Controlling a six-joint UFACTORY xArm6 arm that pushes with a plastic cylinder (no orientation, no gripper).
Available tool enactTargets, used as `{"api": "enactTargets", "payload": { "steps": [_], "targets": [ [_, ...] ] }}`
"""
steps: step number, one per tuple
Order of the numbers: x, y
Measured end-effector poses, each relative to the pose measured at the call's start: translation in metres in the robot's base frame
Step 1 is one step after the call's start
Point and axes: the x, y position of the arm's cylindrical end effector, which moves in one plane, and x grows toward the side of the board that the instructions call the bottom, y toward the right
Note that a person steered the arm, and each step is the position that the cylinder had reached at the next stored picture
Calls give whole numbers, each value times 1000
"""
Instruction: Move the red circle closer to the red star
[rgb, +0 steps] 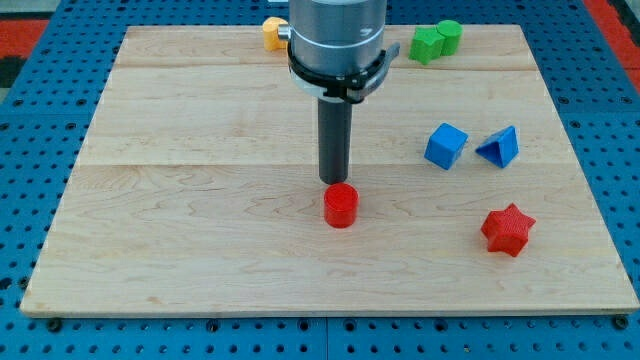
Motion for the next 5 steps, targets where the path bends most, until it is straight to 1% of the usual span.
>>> {"api": "enactTargets", "payload": {
  "steps": [1, 2, 3, 4, 5],
  "targets": [
    [4, -54],
    [52, 20],
    [88, 91],
    [83, 42],
    [32, 34]
  ]
}}
